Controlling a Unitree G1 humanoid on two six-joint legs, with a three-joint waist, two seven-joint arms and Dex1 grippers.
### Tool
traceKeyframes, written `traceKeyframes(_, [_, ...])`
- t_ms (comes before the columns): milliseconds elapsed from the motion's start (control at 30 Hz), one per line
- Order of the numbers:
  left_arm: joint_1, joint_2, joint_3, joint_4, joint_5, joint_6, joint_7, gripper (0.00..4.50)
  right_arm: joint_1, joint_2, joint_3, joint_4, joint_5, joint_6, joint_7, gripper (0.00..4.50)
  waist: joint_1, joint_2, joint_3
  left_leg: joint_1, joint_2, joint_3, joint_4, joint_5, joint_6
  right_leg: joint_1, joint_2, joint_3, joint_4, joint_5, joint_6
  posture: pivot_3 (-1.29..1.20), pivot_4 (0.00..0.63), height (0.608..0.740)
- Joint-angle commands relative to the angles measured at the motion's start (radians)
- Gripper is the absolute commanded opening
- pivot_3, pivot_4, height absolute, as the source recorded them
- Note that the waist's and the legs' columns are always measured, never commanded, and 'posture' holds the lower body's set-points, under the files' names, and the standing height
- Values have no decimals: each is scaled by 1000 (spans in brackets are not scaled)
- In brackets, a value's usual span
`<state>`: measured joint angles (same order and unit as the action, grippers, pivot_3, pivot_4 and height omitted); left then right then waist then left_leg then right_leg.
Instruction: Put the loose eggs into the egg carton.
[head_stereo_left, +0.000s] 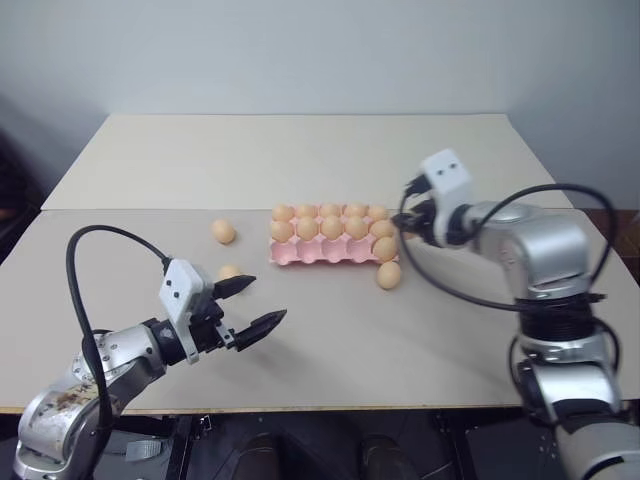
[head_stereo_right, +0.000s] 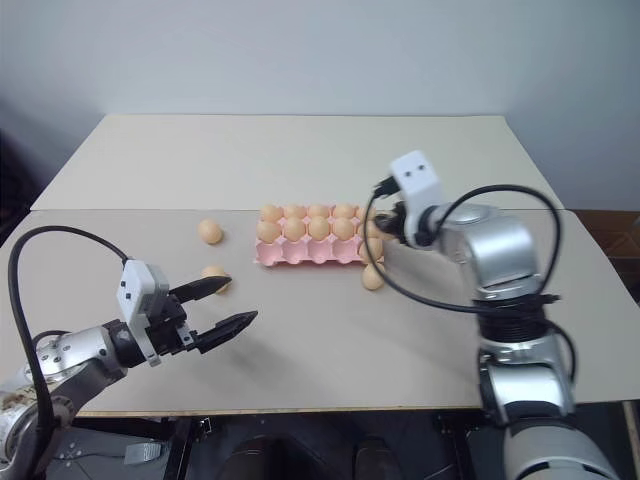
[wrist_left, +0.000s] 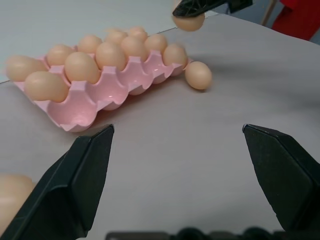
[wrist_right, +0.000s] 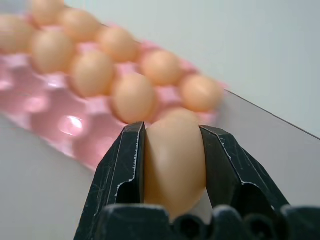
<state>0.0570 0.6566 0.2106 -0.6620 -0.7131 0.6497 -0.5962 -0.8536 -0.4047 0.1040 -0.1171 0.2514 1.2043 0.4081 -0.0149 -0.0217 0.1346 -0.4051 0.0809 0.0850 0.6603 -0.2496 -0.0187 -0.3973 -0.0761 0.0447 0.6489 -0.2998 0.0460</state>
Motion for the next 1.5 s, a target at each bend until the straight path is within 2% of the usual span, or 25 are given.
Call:
traceKeyframes(33, [-5, -16, -1, -39, 16, -17, 39, 4500, -13, 34, -28, 20, -22, -53, -48, 1415, 6, 0, 0, -1, 0, 0, 0, 0, 0, 0, 0, 0, 0, 0, 0, 0, 150, 740])
traceKeyframes(267, [44, -21, 18, -65, -3, -7, 62, 4500, -17, 64, -25, 74, -32, -92, -70, 1380, 2, 0, 0, -2, -1, 0, 0, 1, -2, -2, -1, -1, -1, 0, 0, 0, 150, 740])
traceKeyframes(433, [51, -21, 19, -76, -6, -2, 75, 4500, -13, 56, 14, 87, -24, -105, -17, 1369, -3, 0, 0, -1, 0, 0, -1, 1, -2, -2, 0, 0, 0, 0, 0, 0, 150, 740])
traceKeyframes(867, [74, -9, 24, -101, -48, 11, 67, 4500, -25, 72, 49, 164, -64, -179, -8, 1369, -1, 0, 0, -2, 0, 0, -1, 1, -2, -3, -1, 0, 0, 0, 0, 0, 150, 740])
traceKeyframes(1167, [76, 0, 27, -98, -54, 7, 64, 4500, -24, 76, 46, 171, -78, -194, -3, 4411, -1, 0, 0, -2, 0, 0, -1, 1, -2, -3, -1, 0, 0, 0, 0, 0, 150, 740])
traceKeyframes(1333, [76, 8, 31, -99, -68, 10, 55, 4500, -29, 41, 36, 109, -64, -190, 37, 4472, 0, 0, 0, -2, 0, 0, -1, 1, -2, -3, -1, 0, 0, 0, 0, 0, 150, 740])
traceKeyframes(1500, [76, 42, 76, -83, -97, 8, 20, 4500, -11, -79, -5, 20, -24, -208, 150, 4472, 1, 0, 0, -2, 0, 0, -1, 1, -2, -3, -1, 0, 0, 0, 0, 0, 150, 740])
